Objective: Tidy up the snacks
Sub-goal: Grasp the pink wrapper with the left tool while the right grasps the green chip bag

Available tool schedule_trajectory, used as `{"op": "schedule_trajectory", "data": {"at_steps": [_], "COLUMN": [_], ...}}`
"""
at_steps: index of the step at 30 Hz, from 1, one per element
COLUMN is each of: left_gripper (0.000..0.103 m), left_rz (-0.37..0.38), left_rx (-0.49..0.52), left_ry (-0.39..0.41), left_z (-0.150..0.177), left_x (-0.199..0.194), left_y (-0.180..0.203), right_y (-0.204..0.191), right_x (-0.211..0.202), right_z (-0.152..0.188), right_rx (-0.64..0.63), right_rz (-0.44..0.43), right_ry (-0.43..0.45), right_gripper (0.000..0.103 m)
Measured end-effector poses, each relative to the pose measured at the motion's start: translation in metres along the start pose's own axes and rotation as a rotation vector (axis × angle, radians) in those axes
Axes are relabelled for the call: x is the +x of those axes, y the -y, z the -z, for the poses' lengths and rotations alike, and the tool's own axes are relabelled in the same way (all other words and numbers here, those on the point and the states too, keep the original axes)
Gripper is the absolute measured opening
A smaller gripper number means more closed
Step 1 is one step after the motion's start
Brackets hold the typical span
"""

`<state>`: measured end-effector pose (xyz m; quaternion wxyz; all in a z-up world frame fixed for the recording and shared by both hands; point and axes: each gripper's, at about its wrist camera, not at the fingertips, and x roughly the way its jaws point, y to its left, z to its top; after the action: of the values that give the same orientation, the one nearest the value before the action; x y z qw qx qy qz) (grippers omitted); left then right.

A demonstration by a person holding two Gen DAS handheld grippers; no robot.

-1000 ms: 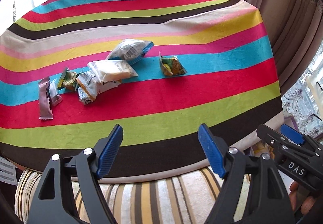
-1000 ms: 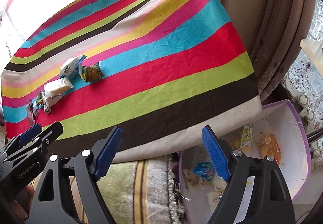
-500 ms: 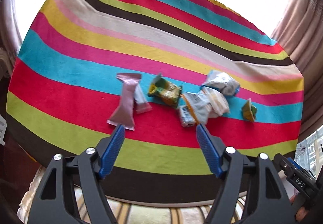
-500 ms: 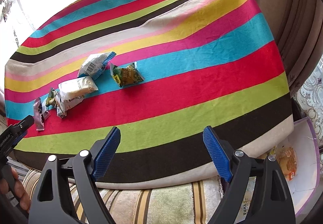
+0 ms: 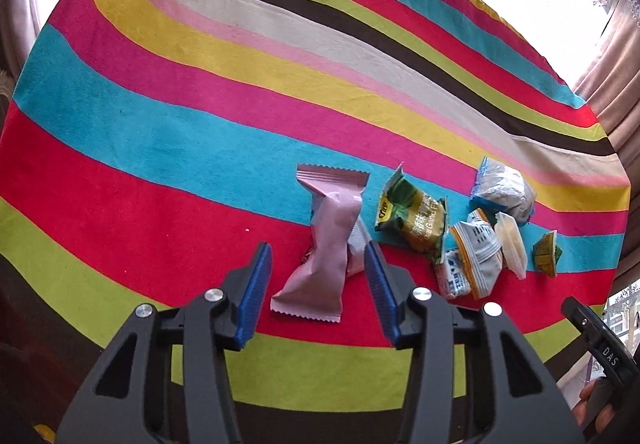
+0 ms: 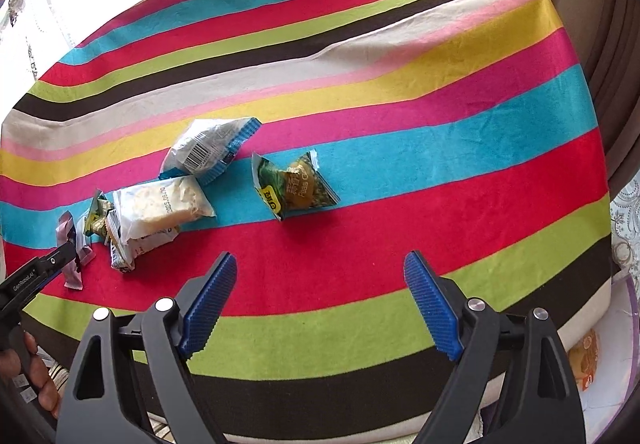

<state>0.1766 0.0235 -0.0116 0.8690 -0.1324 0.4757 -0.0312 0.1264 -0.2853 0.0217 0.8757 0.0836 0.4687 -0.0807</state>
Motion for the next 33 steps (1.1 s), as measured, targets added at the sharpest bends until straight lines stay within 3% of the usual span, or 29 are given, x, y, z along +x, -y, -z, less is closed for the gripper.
{"op": "schedule_trajectory", "data": {"at_steps": [4,5,18,21,24,33], "left_gripper": [0.021,0.02,0.018,0.018,0.018,0.017], "left_rz": [-0.001,-0.004,-0.008,-0.008,-0.009,-0.015], "left_rx": [-0.004,-0.002,-0.006,-0.007,-0.007,0.007], "left_ry": [0.005,0.006,0.031,0.032,0.033,0.056], "left_z": [-0.003,-0.002,-0.001,0.0,0.0,0.0], "left_x": [0.005,0.006,0.004,0.002,0.002,-0.006], "left_y": [-0.001,0.0,-0.002,-0.003,-0.003,0.001], "right_y": [-0.005,-0.006,-0.015,-0.017,-0.018,-0.017], "right_x": [0.011,0.015,0.051,0.06,0.065,0.053], "right_z": [-0.011,-0.014,-0.044,-0.045,-0.042,-0.032], "right_rx": [-0.013,-0.014,-0.054,-0.063,-0.069,-0.084], "right_rz": [0.008,0.009,0.018,0.011,0.011,-0.003], "right_ry": [0.017,0.019,0.02,0.0,-0.008,0.008], "right_gripper": [0.085,0.085,0.081,0.07,0.049,0.039]}}
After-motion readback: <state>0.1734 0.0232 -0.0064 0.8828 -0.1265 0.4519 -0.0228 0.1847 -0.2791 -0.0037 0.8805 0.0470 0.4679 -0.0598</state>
